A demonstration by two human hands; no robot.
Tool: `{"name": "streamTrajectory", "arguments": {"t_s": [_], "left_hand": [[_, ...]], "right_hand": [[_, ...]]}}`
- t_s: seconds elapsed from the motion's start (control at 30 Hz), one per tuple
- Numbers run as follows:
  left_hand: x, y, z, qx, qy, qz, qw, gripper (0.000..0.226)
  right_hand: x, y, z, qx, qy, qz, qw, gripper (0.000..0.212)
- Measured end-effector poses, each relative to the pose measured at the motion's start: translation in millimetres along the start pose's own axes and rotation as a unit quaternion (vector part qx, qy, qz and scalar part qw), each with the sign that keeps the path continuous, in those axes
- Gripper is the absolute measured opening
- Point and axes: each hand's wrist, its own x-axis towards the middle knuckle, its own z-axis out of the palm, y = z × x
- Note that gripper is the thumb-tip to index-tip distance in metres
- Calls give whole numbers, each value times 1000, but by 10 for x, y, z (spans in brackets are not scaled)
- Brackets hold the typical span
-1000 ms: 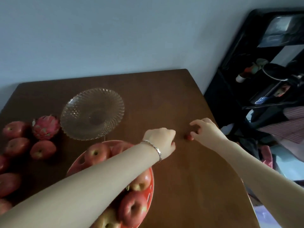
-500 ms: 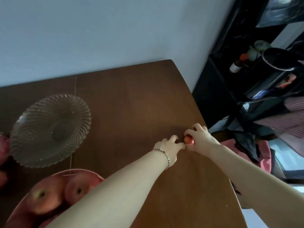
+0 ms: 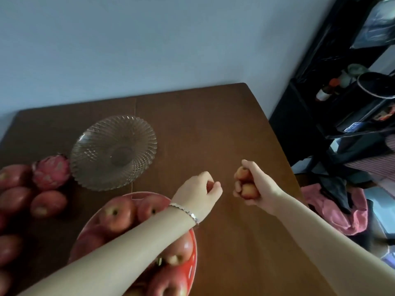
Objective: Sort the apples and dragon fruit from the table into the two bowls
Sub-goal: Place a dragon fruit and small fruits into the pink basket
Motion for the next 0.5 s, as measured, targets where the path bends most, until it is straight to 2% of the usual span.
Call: {"name": "streamTrajectory", "arguments": {"t_s": [0.1,0.23,0.33,0.5], "left_hand": [[-469,-460,-332,-1,81,25,996,17],[-920,-1044,-675,-34,156,19,987,22],[-1106,-1324,-747,-55,152,9,987,29],[-1141,-1453,-559,-11,109,65,992,25]], "right_hand": [[-290,9,510,-87,-64,-58,992,31],[-596,136,1069,-175,-84,-115,974,21],[-690,318,1383,-251,-56,-146,955,24],[-655,584,1686,-289,49,-140,946,37]]}}
